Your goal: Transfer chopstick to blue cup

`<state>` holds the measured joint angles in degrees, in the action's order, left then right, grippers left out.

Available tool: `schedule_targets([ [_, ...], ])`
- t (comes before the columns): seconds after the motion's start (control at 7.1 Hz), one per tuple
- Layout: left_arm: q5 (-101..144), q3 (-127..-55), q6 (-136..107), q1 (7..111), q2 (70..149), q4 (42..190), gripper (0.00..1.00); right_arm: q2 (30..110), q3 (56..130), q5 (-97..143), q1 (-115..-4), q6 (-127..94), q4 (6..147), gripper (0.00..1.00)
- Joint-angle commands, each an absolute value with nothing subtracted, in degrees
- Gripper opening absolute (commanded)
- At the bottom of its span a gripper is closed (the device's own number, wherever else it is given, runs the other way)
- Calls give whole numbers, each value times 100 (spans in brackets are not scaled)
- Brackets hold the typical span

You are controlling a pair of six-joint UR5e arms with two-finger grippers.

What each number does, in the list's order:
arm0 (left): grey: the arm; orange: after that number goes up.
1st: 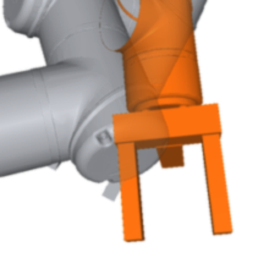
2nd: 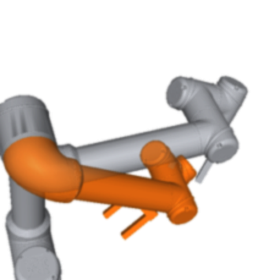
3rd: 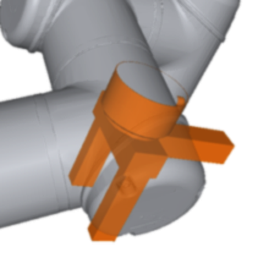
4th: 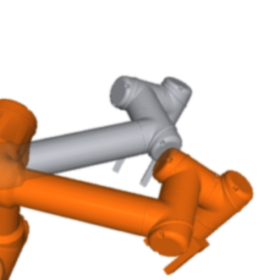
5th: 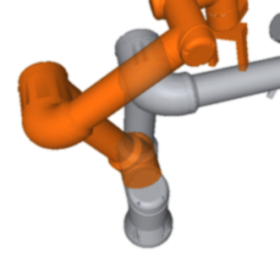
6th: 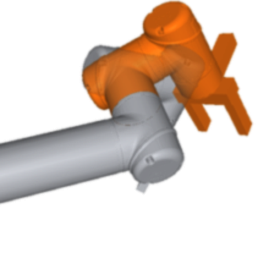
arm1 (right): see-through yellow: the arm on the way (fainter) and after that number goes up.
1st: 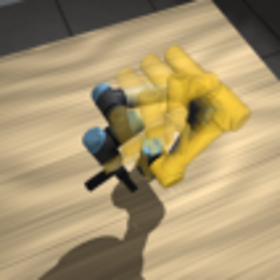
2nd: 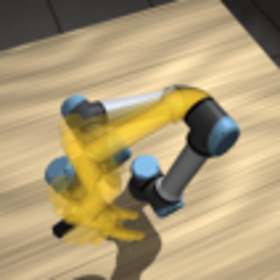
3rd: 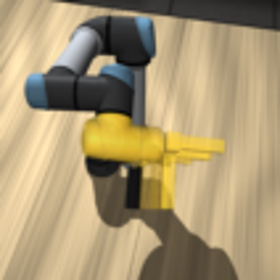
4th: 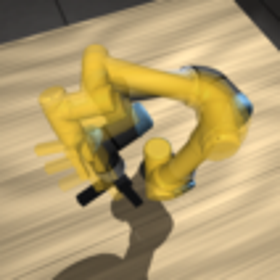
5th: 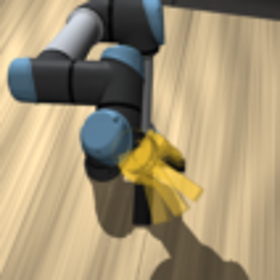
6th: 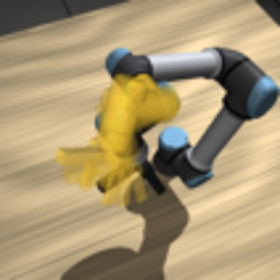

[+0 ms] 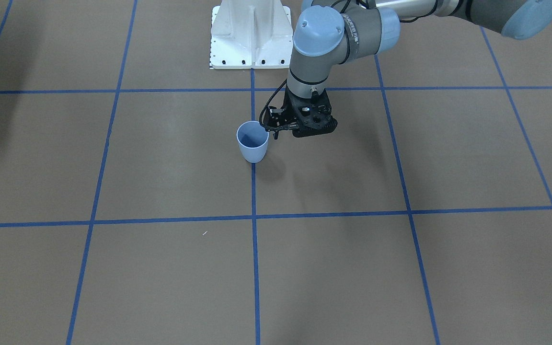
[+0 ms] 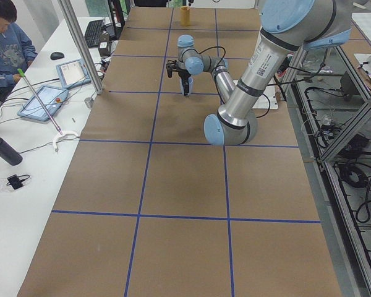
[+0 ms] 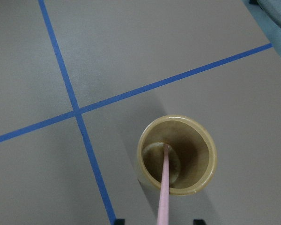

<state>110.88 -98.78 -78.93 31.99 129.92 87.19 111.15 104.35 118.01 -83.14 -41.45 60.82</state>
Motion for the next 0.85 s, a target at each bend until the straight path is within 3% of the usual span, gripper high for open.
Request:
schedule_targets([
  [0.0,11083,-9879,-7893,3199,12990,8719,98,11118,10424,11812,-8314,-4140,6073,23],
  [0.7,11083,-9879,-7901,3199,12990,8719,98,11180,10485,11804,-8506,-4052,6064,1],
])
